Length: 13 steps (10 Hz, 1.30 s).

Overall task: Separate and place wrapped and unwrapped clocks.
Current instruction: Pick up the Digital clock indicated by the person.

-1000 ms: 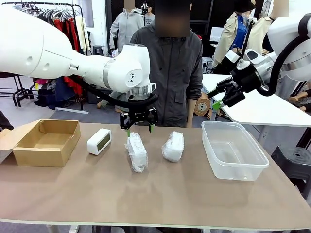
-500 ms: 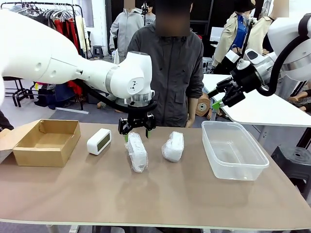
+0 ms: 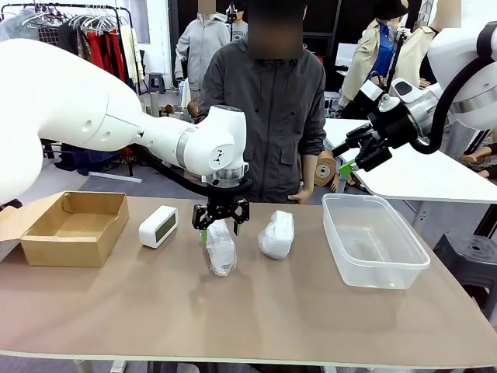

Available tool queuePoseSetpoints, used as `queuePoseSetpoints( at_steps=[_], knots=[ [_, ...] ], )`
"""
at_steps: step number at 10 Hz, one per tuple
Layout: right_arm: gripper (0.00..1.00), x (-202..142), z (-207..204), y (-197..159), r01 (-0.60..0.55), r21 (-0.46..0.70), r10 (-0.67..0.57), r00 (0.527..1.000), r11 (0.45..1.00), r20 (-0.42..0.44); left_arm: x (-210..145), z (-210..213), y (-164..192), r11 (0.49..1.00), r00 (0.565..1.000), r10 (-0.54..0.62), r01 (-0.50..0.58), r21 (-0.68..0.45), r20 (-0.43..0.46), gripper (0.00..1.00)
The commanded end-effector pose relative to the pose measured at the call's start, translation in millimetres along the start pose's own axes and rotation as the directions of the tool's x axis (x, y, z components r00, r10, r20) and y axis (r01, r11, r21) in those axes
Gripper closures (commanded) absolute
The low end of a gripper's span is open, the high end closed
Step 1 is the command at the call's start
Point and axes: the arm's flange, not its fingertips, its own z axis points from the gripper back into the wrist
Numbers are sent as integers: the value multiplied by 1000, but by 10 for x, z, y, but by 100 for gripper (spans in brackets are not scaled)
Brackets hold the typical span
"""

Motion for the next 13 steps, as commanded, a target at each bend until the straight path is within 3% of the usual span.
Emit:
queuePoseSetpoints(
  at_steps=[1,3,8,13],
  knots=[
    [0,9,15,-3,-2,1,2,1000,1000,-3,39,-61,5,1000,1000,-1,1,-15,-11,0],
    [0,9,15,-3,-2,1,2,1000,1000,-3,70,-172,6,1000,999,-5,5,-15,-34,0],
    [0,9,15,-3,-2,1,2,1000,1000,-3,81,-156,31,1000,1000,-12,11,-15,-24,99],
    [0,9,15,-3,-2,1,2,1000,1000,-3,110,233,190,999,1000,-30,30,15,9,100]
  ],
)
